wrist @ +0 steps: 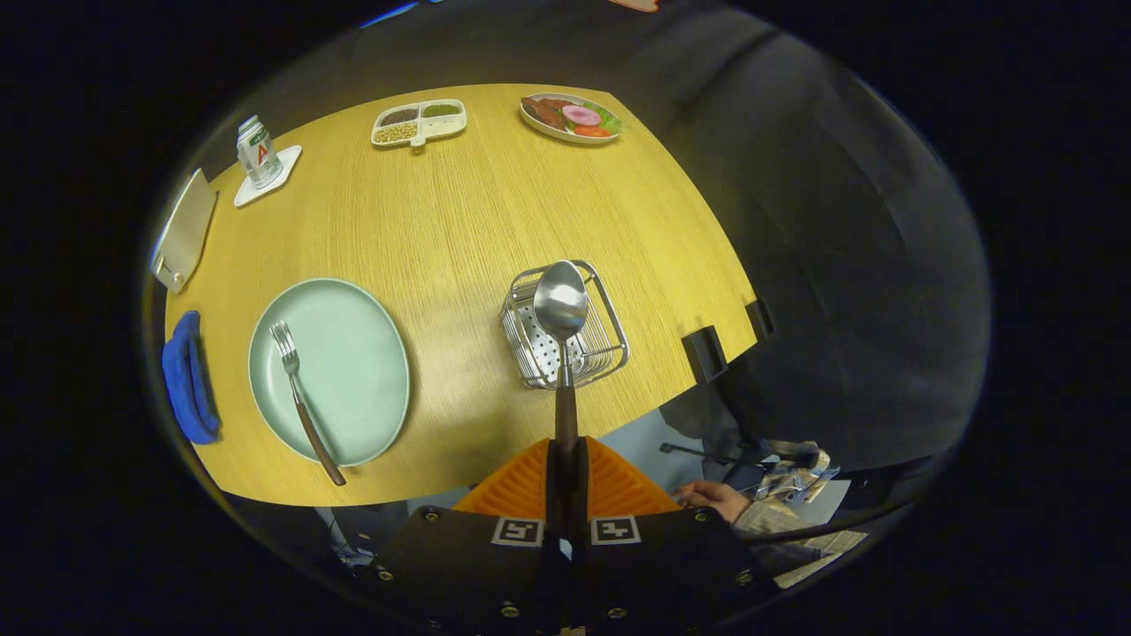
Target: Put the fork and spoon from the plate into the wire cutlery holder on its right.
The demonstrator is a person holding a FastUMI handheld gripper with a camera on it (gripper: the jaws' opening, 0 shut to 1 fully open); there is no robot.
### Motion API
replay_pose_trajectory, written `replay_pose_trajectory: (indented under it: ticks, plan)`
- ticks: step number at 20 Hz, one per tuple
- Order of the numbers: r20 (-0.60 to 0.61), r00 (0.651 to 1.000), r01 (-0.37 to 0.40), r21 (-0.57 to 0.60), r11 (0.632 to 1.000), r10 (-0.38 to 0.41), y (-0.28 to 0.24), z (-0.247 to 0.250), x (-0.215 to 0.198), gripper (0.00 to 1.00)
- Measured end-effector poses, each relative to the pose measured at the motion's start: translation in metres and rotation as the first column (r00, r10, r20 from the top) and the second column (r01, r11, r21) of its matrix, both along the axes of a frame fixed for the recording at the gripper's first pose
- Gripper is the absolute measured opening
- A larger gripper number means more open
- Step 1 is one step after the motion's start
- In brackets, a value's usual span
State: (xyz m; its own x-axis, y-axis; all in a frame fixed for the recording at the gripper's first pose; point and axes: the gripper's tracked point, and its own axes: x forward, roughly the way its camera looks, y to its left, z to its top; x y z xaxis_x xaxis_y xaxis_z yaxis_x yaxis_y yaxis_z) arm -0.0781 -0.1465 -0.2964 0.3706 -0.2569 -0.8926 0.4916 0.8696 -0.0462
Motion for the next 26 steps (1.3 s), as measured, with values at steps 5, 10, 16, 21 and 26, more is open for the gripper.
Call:
replay_pose_trajectory:
  ticks: [5, 10, 16, 21, 26]
  plan:
    - [0.007, 1.0, -0.023, 0.011, 1.0, 0.023, 0.005, 0.001, 0.003, 0.05]
    - [0.028, 1.0, -0.01, -0.02, 1.0, 0.01, -0.009, 0.013, 0.008, 0.13]
    - [0.076, 0.997, -0.004, -0.033, 0.999, 0.007, -0.015, 0.026, 0.013, 0.13]
    - [0.107, 0.994, -0.025, -0.066, 0.997, 0.032, -0.016, 0.04, 0.017, 0.34]
    - [0.133, 0.988, -0.065, -0.104, 0.992, 0.079, -0.007, 0.05, 0.024, 0.34]
